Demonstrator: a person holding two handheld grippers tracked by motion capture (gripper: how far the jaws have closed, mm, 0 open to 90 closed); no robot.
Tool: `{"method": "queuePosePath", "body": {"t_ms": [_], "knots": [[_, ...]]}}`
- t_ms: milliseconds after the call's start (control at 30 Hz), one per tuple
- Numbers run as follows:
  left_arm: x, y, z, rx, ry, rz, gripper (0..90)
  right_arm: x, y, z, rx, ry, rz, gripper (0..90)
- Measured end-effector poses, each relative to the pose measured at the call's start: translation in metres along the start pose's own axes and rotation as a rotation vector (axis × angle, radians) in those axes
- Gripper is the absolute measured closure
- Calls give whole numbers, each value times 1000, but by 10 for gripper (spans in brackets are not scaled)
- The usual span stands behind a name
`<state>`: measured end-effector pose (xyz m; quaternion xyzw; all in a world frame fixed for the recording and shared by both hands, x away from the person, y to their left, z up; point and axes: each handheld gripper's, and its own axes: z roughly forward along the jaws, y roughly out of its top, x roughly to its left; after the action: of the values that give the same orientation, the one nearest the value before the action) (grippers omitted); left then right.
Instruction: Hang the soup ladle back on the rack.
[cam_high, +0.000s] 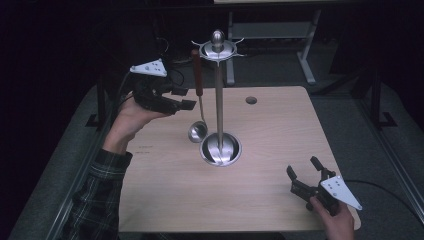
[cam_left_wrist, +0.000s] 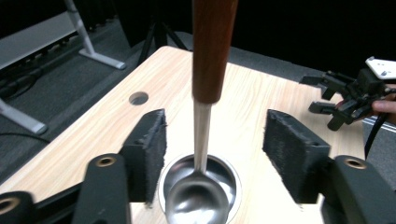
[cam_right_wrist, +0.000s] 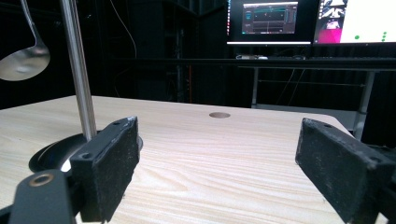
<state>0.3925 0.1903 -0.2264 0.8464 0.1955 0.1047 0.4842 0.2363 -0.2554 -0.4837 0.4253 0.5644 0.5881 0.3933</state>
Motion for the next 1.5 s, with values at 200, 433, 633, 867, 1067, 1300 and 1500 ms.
{"method": "queuePosePath", "body": {"t_ms": [200, 433, 633, 867, 1067, 1300, 1500], "knots": [[0, -19, -7, 8, 32, -34, 299, 0, 0, 1, 6, 2, -3, 130], [-3, -49, -16, 23, 78, -59, 202, 0, 0, 1, 6, -2, -7, 130], [-6, -64, -21, 31, 102, -75, 171, 0, 0, 1, 7, -2, -7, 130], [-10, -86, -30, 31, 151, -87, 170, 0, 0, 1, 7, -2, -6, 130], [-13, -109, -36, 32, 193, -111, 157, 0, 0, 1, 7, -3, -7, 130], [-20, -139, -39, 48, 233, -138, 156, 0, 0, 1, 8, -6, -8, 130], [-28, -170, -41, 59, 265, -166, 156, 1, 0, 1, 9, -7, -9, 130]]}}
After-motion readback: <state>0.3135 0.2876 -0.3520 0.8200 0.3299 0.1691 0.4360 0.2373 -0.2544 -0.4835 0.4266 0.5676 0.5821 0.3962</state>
